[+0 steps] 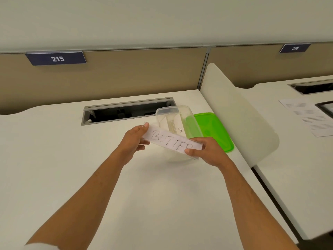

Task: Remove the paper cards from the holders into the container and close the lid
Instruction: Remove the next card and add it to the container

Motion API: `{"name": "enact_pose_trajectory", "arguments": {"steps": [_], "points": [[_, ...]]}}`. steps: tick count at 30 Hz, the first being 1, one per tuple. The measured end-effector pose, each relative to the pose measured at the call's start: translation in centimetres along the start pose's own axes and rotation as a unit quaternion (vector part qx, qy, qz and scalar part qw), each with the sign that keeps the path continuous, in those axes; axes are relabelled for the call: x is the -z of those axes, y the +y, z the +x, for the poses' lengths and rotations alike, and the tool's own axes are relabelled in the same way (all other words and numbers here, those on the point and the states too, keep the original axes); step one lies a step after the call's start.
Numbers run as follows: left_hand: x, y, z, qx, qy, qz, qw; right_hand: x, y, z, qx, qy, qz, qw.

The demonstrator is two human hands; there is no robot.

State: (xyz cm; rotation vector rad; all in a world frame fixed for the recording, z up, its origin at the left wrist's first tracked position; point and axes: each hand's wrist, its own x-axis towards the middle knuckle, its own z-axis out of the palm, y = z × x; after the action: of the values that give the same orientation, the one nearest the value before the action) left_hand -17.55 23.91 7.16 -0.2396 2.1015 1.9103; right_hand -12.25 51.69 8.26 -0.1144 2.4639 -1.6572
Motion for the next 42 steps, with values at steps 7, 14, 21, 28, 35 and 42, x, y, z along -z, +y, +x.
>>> {"name": "enact_pose_trajectory", "arguments": {"steps": [7,14,21,28,35,42], "points": [[-2.6,-0.8,1.3,-0.002,0.052,0.016,0.999,0.3,0.3,0.7,-0.023,0.155,0.004,0.988],[-4.6,-1.4,1.9,0.021,0.031,0.059,0.998,-2.2,-1.0,2.5,-0.04,0.256,-0.17,0.951],[-5.4,-2.1,1.8,0.004,0.046,0.054,0.997,-4.4,-0.9,4.6,-0.094,0.206,-0.305,0.925],[-5.3,-2.4,2.1,-0.002,0.049,0.06,0.997,-6.2,-0.8,6.1,-0.133,0.189,-0.349,0.908],[-5.3,-2.3,2.1,0.002,0.052,0.072,0.996,-7.7,-0.2,6.6,-0.155,0.148,-0.41,0.887],[-5.4,-2.2,2.1,-0.003,0.057,0.095,0.994,-7.6,-0.2,7.7,-0.187,0.089,-0.417,0.885]]}}
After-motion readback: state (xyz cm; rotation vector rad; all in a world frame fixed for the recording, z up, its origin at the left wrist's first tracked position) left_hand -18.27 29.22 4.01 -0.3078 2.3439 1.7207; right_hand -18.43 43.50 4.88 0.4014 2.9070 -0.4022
